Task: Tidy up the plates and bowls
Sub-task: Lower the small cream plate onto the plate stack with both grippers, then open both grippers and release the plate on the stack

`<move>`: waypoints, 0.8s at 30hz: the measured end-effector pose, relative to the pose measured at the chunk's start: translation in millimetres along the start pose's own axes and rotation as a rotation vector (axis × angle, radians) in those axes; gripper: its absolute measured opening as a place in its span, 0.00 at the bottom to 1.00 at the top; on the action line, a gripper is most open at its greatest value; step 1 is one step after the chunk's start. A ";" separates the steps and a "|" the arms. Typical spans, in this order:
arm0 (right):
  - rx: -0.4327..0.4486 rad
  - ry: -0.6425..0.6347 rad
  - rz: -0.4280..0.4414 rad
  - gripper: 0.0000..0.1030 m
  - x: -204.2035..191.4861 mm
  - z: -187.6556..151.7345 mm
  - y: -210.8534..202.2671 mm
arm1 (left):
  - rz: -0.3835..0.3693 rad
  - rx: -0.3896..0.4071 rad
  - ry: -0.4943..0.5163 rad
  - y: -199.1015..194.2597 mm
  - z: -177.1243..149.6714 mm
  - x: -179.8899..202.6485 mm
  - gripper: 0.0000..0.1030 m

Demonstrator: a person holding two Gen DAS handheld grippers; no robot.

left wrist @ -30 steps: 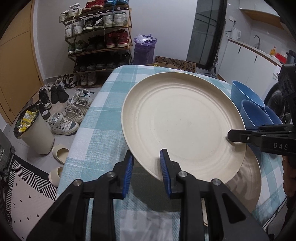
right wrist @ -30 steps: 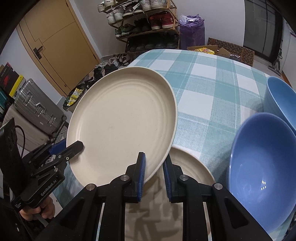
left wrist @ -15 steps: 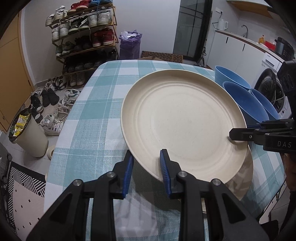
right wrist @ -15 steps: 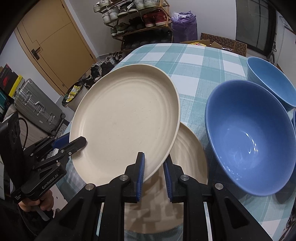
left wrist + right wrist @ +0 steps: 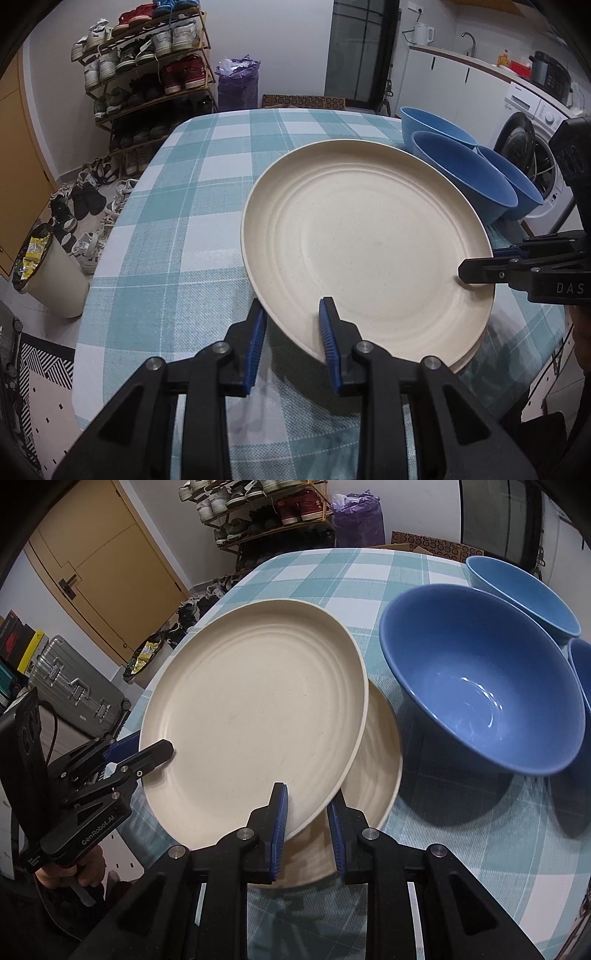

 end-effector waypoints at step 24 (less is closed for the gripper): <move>-0.015 -0.078 -0.098 0.33 -3.8 -18.8 -0.3 | 0.007 -0.017 0.038 7.6 -8.7 10.7 0.36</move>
Point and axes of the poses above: each gripper's, at about its wrist camera, not at the fingertips, and y roughly the way its jaws point, x to its right, z to its top, the point moved 4 cm from there along y, roughly the way its jaws point, and after that the axes turned 2 degrees about -x, right-handed, at the moved point
